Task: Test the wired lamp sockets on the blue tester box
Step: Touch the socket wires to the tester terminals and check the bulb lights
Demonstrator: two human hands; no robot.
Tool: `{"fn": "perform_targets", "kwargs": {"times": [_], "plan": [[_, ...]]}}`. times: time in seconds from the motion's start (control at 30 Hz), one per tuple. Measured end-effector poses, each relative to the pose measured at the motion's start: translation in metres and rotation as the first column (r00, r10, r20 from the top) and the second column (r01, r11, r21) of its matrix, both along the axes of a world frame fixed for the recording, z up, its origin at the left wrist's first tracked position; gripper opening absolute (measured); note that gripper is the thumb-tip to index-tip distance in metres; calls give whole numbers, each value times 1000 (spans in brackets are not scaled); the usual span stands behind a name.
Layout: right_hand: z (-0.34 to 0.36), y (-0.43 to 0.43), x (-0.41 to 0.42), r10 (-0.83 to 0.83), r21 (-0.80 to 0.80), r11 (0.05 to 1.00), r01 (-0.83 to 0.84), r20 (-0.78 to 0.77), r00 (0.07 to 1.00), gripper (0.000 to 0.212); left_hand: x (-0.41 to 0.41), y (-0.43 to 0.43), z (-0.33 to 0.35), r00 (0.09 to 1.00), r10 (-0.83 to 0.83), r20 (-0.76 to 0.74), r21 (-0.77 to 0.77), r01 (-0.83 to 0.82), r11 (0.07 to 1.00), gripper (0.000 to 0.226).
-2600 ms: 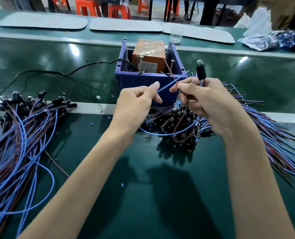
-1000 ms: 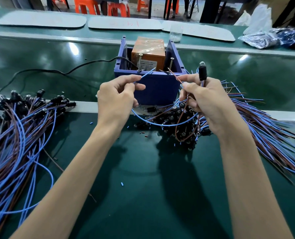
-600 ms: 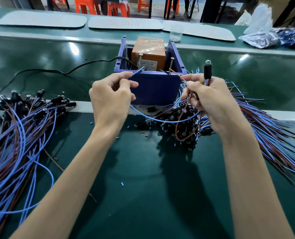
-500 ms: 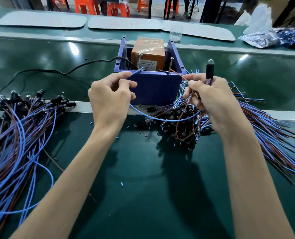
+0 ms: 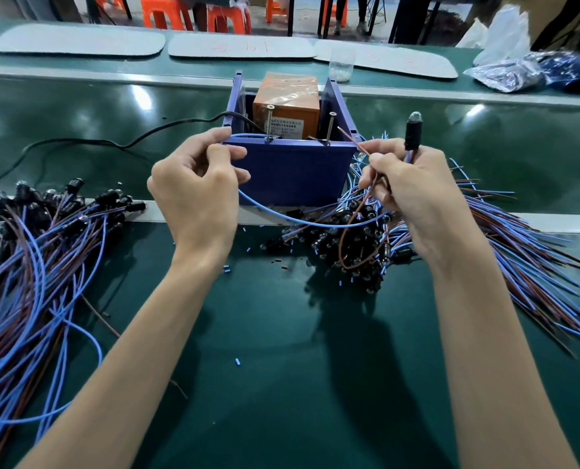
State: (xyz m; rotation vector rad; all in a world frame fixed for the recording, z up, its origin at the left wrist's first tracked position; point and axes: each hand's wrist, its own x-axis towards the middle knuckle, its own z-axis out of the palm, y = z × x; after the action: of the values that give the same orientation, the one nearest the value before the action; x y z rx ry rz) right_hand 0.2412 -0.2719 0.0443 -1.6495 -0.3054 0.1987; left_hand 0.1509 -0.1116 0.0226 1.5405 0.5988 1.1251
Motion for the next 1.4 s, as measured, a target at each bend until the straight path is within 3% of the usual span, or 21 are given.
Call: {"fn": "perform_targets", "kwargs": {"times": [0.47, 1.4], "plan": [[-2, 5, -1, -57, 38, 998, 56, 11, 998, 22, 3, 0, -3, 998, -56, 22, -50, 57, 997, 29], [3, 3, -5, 0, 20, 1000, 0, -6, 1000, 28, 2, -1, -3, 988, -109, 108, -82, 118, 990, 30]]}}
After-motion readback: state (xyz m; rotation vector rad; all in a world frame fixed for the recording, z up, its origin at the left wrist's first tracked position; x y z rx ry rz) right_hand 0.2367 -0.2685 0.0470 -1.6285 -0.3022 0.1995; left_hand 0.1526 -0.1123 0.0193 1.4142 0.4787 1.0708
